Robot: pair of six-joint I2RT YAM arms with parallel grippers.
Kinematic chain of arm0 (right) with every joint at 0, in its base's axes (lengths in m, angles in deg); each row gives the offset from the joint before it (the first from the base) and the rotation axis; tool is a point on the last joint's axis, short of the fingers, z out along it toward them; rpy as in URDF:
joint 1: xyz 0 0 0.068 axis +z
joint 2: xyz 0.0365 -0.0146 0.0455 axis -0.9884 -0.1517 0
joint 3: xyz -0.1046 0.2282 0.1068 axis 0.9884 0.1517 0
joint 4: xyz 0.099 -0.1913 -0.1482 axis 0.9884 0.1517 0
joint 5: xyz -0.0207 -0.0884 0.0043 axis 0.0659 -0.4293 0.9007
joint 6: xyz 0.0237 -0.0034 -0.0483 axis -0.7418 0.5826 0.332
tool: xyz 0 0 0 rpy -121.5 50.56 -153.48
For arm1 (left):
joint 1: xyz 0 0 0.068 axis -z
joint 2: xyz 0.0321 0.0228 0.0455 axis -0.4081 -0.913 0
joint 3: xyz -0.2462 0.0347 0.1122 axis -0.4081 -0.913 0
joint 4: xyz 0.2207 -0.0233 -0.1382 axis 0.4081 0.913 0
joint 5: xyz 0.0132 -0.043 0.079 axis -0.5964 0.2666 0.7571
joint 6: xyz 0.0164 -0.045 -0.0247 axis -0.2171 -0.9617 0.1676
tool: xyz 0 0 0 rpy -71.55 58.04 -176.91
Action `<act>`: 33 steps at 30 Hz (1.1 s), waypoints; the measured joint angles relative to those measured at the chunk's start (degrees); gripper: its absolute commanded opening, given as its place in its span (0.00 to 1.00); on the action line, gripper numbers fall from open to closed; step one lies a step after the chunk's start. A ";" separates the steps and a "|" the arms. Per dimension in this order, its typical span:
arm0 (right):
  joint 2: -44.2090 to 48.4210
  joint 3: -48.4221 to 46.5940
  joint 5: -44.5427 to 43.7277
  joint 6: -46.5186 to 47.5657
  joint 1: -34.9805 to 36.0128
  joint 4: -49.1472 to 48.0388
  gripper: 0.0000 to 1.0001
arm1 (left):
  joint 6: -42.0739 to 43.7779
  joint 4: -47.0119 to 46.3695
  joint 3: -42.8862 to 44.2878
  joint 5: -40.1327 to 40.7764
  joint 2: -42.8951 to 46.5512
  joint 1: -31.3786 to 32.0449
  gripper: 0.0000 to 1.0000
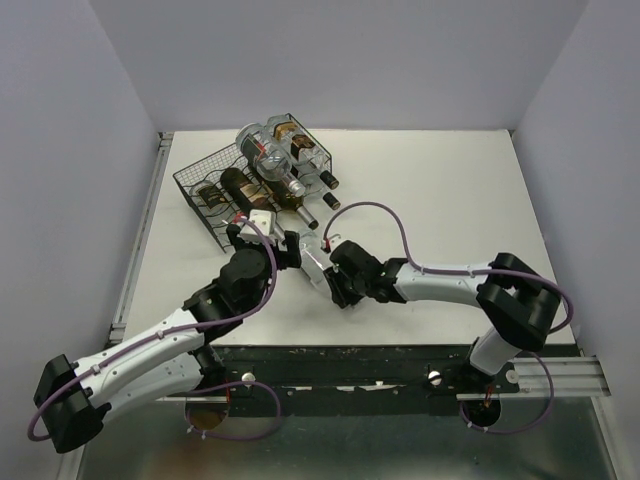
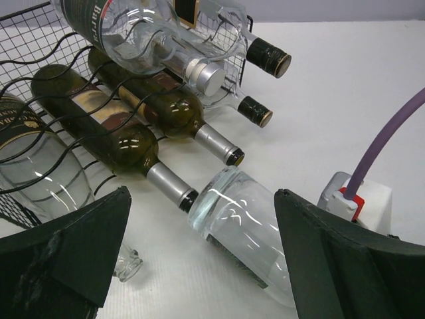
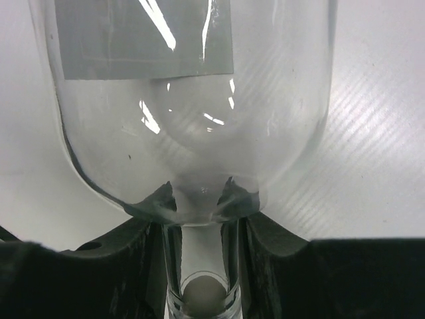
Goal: Put the wine bottle on the wine rack
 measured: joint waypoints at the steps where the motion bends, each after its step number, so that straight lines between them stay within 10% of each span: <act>1: 0.59 0.28 -0.02 0.00 0.00 0.63 0.01 | 0.24 0.00 0.00 0.17 0.48 -0.04 0.99; 24: 26.69 1.79 0.15 -4.09 -0.24 22.47 0.01 | 1.22 5.20 4.33 1.11 16.63 -0.11 0.99; 33: 21.42 -11.87 2.08 -2.91 -0.24 22.36 0.01 | 1.16 16.11 16.17 0.87 25.99 -0.11 0.99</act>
